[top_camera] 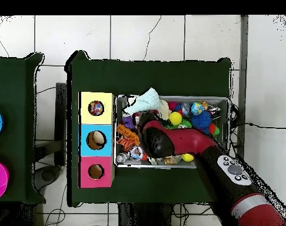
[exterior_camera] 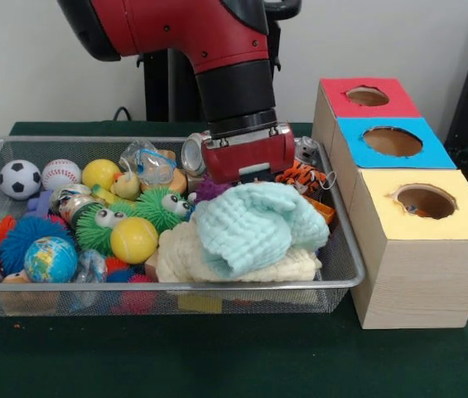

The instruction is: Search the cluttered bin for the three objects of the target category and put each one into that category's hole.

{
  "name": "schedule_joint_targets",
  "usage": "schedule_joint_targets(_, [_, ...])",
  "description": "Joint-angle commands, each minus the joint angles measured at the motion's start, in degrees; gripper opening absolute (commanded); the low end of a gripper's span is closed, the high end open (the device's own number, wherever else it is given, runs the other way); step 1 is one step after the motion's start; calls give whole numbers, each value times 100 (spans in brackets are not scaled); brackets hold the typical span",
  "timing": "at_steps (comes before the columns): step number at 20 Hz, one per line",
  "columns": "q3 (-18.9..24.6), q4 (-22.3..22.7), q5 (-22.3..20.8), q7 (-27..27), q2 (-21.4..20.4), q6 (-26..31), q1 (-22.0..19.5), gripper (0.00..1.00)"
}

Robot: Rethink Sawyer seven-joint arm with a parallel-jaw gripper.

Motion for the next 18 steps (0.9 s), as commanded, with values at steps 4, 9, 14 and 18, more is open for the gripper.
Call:
schedule_joint_targets(4, [-205, 18, -1016, 687, 1244, -1567, -401, 0])
schedule_joint_targets(9, [-997, -82, -804, 587, 1151, -1483, -14, 0])
schedule_joint_targets(14, [-2742, -348, -261, 226, 695, -1579, 1067, 0])
schedule_joint_targets(18, [-3344, -526, -207, 3, 243, -1333, 1349, 0])
